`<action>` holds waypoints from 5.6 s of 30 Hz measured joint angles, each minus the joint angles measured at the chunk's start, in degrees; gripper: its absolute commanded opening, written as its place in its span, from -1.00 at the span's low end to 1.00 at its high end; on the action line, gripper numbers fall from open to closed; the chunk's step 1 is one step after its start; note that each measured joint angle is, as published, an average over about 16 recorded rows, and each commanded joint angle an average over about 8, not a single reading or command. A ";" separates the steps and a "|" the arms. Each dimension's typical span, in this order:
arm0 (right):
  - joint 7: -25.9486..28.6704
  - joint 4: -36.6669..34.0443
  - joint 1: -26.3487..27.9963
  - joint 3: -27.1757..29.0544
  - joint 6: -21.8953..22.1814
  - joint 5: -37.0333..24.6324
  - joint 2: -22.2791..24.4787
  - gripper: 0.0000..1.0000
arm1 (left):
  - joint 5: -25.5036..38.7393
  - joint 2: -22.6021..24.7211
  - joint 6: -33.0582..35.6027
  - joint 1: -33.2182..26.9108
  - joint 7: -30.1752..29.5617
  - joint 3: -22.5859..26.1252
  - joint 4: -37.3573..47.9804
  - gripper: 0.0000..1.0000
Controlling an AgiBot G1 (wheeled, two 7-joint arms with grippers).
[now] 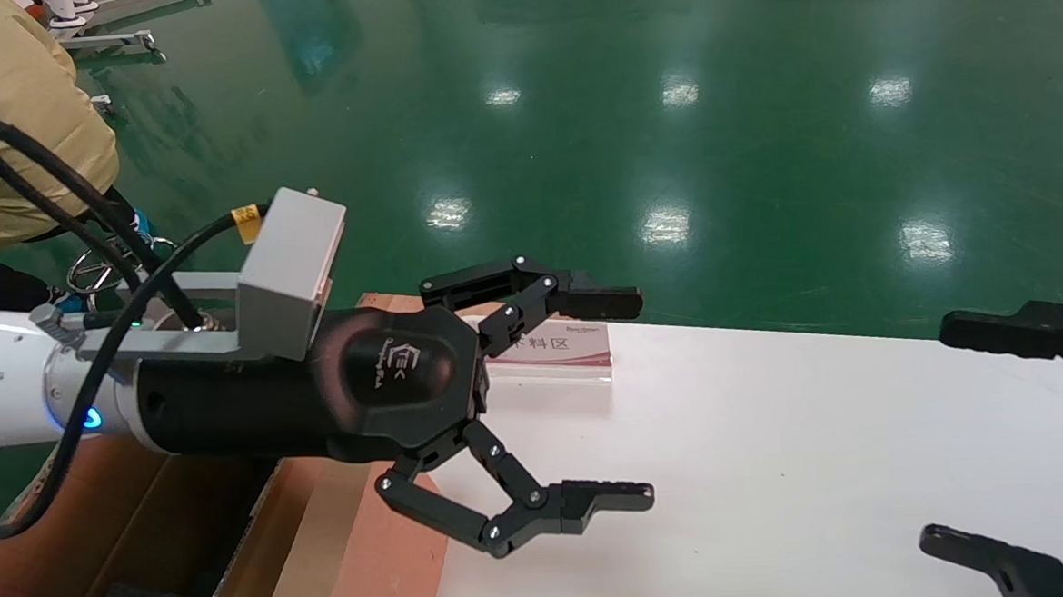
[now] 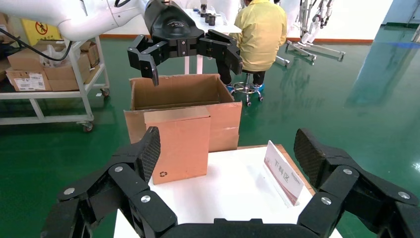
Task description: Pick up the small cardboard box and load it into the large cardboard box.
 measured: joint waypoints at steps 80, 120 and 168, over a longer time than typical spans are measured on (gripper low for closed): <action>-0.18 -0.05 0.10 -0.33 0.11 0.21 0.12 1.00 | 32.31 8.37 3.69 -77.50 -101.47 94.89 -4.68 1.00; -0.25 -0.05 0.13 -0.48 0.18 0.32 0.18 1.00 | 31.96 4.07 -3.59 -73.16 -97.19 99.51 -4.69 1.00; -0.26 -0.06 0.12 -0.49 0.19 0.34 0.20 -1.00 | 31.70 3.87 -3.71 -73.00 -96.91 99.42 -4.63 -1.00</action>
